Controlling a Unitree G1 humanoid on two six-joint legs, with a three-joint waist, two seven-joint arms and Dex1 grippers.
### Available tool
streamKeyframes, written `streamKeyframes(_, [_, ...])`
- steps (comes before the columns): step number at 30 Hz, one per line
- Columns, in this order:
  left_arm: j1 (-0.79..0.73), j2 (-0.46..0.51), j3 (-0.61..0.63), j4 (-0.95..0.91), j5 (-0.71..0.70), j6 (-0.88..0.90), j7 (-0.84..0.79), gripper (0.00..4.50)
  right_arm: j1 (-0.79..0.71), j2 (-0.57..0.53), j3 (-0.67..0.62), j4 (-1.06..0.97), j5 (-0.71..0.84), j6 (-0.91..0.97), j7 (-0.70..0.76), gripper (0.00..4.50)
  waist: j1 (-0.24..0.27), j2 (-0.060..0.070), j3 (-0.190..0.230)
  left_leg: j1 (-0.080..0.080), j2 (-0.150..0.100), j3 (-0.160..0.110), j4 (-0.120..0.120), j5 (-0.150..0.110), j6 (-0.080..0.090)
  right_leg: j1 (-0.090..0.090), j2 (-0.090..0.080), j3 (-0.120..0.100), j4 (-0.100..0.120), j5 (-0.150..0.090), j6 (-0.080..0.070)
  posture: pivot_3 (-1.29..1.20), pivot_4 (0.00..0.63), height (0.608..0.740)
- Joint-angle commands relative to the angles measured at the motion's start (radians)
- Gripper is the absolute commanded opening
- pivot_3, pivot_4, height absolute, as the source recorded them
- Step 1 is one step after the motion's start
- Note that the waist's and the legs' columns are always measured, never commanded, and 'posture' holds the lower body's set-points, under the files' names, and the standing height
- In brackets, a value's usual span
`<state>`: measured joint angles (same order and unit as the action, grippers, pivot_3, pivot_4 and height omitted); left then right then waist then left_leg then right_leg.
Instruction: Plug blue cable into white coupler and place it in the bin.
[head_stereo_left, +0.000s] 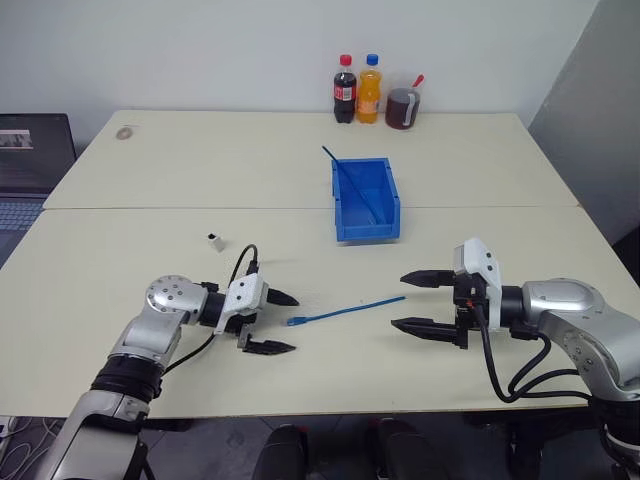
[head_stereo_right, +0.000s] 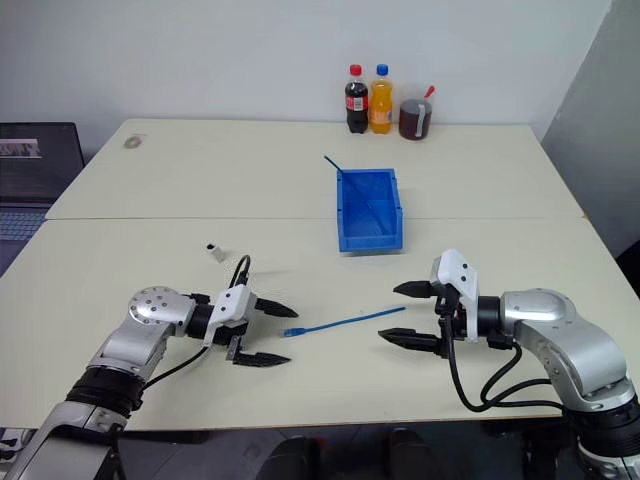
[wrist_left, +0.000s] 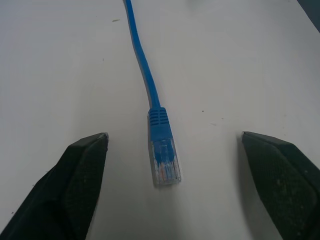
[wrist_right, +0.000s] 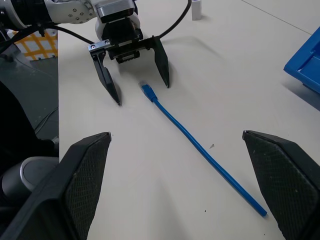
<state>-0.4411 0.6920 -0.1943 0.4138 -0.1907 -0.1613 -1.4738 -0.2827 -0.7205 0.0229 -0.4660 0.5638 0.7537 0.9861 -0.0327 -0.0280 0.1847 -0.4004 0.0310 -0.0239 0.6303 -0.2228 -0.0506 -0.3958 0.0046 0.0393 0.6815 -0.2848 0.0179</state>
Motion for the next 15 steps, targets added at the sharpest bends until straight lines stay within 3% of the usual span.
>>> streamKeyframes(1, [0.003, 0.018, 0.007, 0.018, 0.012, -0.009, -0.012, 3.29, 0.005, -0.005, -0.015, -0.037, 0.023, -0.007, -0.011, 4.5, 0.0, 0.0, 0.0, 0.0, 0.0, 0.0, 0.0, 0.0, 0.0, 0.0, 0.0, 0.0, 0.0, 0.0, 0.0, 0.0, 0.15, 0.74])
streamKeyframes(12, [0.004, -0.002, 0.0, 0.056, 0.026, -0.031, 0.021, 0.65, -0.007, 0.011, 0.006, -0.022, 0.018, -0.025, -0.029, 4.5, 0.0, 0.0, 0.0, 0.001, 0.0, 0.0, 0.0, 0.0, 0.0, 0.001, 0.0, 0.0, 0.0, 0.0, 0.0, 0.0, 0.15, 0.74])
streamKeyframes(15, [0.019, 0.013, 0.006, 0.049, 0.02, -0.03, 0.012, 0.24, -0.007, 0.01, 0.01, -0.018, 0.016, -0.031, -0.027, 4.5, 0.0, 0.0, 0.0, 0.001, 0.0, 0.0, 0.0, 0.0, 0.0, 0.001, 0.0, 0.0, 0.0, 0.0, 0.0, 0.0, 0.15, 0.74])
